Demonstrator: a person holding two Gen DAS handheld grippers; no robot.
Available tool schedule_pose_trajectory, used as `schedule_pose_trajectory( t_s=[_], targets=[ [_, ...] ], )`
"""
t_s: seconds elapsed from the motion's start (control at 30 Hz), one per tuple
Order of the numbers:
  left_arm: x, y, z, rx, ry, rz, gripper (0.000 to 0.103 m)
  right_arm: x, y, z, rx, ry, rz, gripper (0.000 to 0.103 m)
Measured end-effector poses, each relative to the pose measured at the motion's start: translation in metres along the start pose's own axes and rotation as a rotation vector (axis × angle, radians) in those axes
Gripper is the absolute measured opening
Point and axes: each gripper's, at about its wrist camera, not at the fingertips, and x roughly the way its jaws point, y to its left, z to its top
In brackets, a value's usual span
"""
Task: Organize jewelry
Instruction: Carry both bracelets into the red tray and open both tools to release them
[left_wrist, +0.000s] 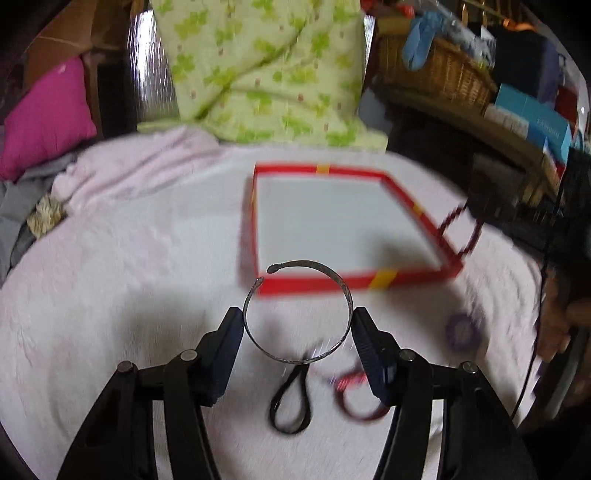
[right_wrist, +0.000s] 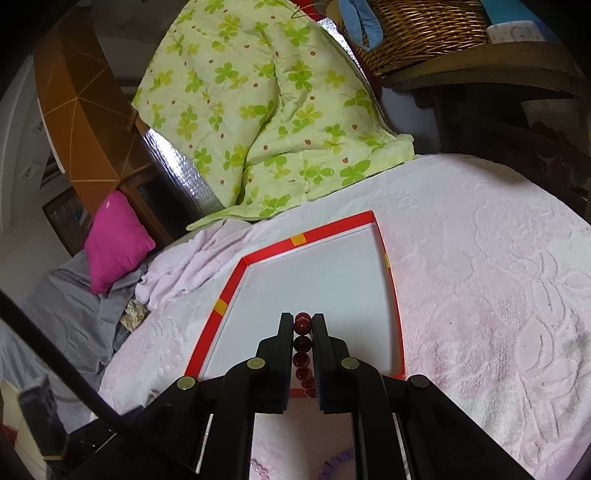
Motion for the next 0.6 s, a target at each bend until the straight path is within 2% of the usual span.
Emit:
schedule_pose_trajectory(
  t_s=[0.1,0.23,0.37,0.43,0.6],
  targets=[
    [0.011,-0.009,0.02,0.037,-0.024,0.015,0.062,0.006,-0.001,0.001,0.024,0.007,0.009,0.011],
    [0.042,-0.004,0.049,-0.013,-0.018,0.022,0.062,0.014,0.006,0.001,0.019,0.016,0.014,0.011],
    [0.068,-0.008,0.066,-0.008,-0.013,0.035,0.062,0.023,0.013,0.003,0.016,0.012,0.033,0.011],
    [0.079,-0.009,0.066,-0.006,0.003,0.045,0.062,0.033,0.016,0.004,0.016,0.02,0.042,0.011],
    [0.111,-0.008,0.054,-0.001,0.105,0.084,0.062,0.065,0.016,0.0,0.025,0.093,0.008,0.011]
  ],
)
